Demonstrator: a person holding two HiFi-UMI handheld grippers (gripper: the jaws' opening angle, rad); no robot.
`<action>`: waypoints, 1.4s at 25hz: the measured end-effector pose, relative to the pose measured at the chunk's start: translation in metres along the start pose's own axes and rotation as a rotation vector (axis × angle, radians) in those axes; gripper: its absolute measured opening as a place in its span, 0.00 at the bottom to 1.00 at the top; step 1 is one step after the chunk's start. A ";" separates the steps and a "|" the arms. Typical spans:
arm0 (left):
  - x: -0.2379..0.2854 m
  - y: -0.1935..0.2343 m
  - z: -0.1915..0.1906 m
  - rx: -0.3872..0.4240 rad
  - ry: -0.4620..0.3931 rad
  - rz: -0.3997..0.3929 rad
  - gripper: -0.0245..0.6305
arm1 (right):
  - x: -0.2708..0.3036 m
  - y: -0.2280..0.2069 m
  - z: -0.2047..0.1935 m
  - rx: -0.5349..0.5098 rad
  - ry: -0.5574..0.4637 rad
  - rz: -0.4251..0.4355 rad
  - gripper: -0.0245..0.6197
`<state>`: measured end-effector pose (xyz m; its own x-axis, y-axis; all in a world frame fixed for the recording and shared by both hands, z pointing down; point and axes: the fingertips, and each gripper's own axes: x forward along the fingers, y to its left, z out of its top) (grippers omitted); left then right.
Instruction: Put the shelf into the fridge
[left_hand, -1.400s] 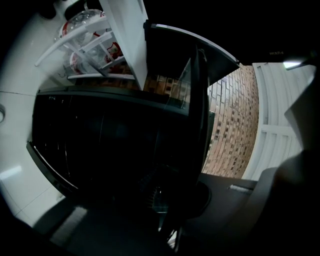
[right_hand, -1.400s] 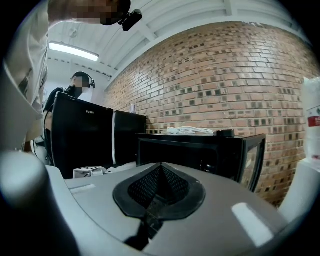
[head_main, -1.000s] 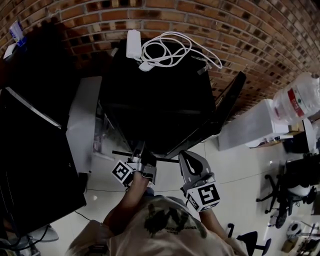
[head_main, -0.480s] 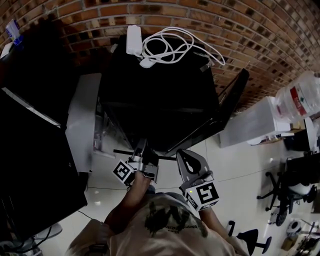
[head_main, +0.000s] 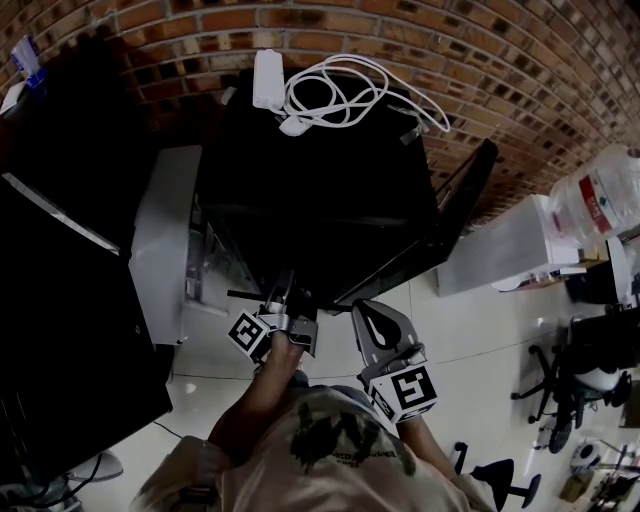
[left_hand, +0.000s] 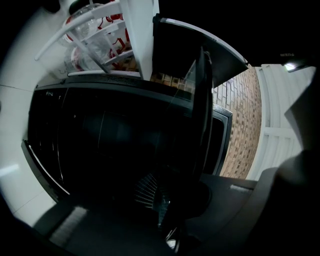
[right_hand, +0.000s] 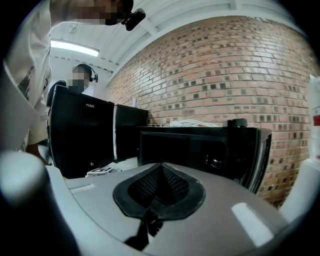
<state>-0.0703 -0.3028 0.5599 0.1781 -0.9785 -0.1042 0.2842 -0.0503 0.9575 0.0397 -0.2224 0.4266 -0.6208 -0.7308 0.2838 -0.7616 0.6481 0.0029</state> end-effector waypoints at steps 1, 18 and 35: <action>0.002 0.000 0.000 0.002 0.000 0.000 0.07 | 0.001 0.000 0.000 0.000 -0.002 0.001 0.04; 0.041 0.009 0.008 0.015 -0.030 0.007 0.07 | 0.021 -0.004 0.007 0.001 -0.024 -0.002 0.04; 0.087 0.007 0.018 0.030 -0.040 -0.006 0.05 | 0.043 -0.018 0.009 0.014 -0.055 -0.052 0.04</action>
<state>-0.0696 -0.3920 0.5623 0.1391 -0.9853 -0.0994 0.2565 -0.0611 0.9646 0.0251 -0.2680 0.4301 -0.5890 -0.7746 0.2304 -0.7956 0.6058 0.0027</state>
